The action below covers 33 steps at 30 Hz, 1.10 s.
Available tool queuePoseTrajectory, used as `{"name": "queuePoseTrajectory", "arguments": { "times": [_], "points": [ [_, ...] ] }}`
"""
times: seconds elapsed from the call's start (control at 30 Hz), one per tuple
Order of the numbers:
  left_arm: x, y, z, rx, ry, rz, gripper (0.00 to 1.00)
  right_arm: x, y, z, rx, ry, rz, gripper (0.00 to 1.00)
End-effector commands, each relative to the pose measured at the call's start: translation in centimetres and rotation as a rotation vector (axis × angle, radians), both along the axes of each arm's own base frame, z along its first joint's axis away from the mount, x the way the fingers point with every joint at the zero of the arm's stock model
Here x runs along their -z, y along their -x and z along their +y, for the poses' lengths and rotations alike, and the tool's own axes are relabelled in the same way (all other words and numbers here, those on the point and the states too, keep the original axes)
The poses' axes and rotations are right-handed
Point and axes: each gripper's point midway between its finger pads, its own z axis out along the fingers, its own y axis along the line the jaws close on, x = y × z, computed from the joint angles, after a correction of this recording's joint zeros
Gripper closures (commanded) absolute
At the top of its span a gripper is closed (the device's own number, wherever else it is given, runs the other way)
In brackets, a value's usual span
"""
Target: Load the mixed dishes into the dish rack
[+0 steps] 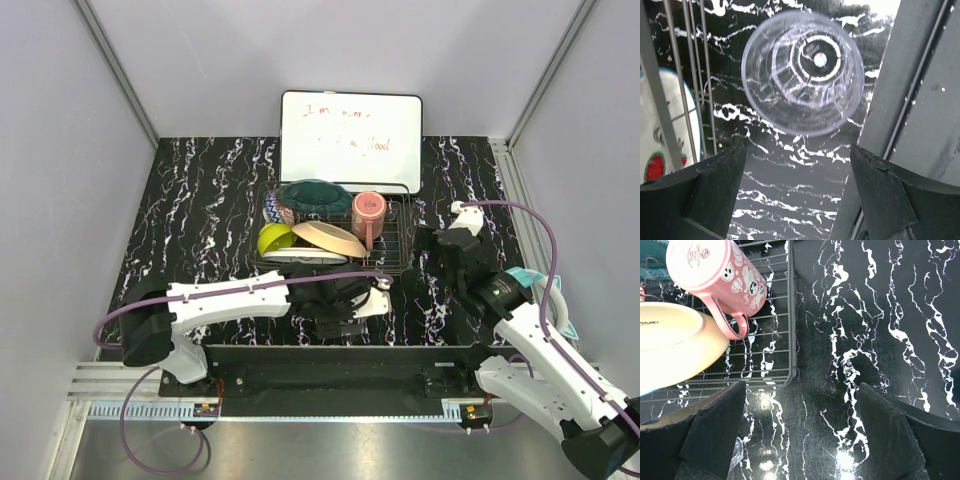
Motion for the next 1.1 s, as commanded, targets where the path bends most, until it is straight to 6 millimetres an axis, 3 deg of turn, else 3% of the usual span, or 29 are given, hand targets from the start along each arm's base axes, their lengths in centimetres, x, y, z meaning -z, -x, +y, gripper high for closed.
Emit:
{"name": "queuePoseTrajectory", "arguments": {
  "times": [0.0, 0.33, 0.63, 0.67, 0.7, 0.8, 0.83, 0.93, 1.07],
  "points": [
    [-1.6, -1.4, -3.3, 0.002, 0.111, -0.062, 0.12, -0.2, 0.0, -0.2, 0.032, -0.024, -0.019, 0.0],
    [-0.4, -0.5, -4.0, 0.031, 0.109, -0.041, 0.14, 0.1, -0.1, 0.1, 0.032, -0.04, -0.016, 0.0],
    [0.2, 0.9, -6.5, 0.071, 0.12, -0.038, 0.18, -0.5, 0.0, -0.3, 0.043, -0.042, -0.037, 0.0],
    [0.3, 1.0, -6.7, 0.08, 0.124, -0.033, 0.23, -0.5, 0.0, -0.3, 0.045, -0.045, -0.036, 0.0],
    [0.7, 1.0, -6.8, 0.086, 0.114, -0.031, 0.38, -0.6, 0.0, -0.4, 0.046, -0.044, -0.038, 0.0],
    [1.2, 1.2, -7.3, 0.096, 0.109, -0.011, 0.6, -0.7, 0.1, -0.5, 0.051, -0.044, -0.039, 0.0],
    [1.1, 1.2, -7.6, 0.097, 0.114, -0.007, 0.77, -1.0, 0.2, -0.5, 0.053, -0.049, -0.046, 0.0],
    [1.3, 1.1, -7.9, 0.093, 0.11, -0.01, 1.0, -1.0, 0.3, -0.8, 0.059, -0.04, -0.046, 0.0],
    [-0.1, 0.6, -8.0, 0.085, 0.12, -0.039, 1.0, -1.7, 0.3, -0.9, 0.064, -0.044, -0.058, 0.0]
  ]
}}
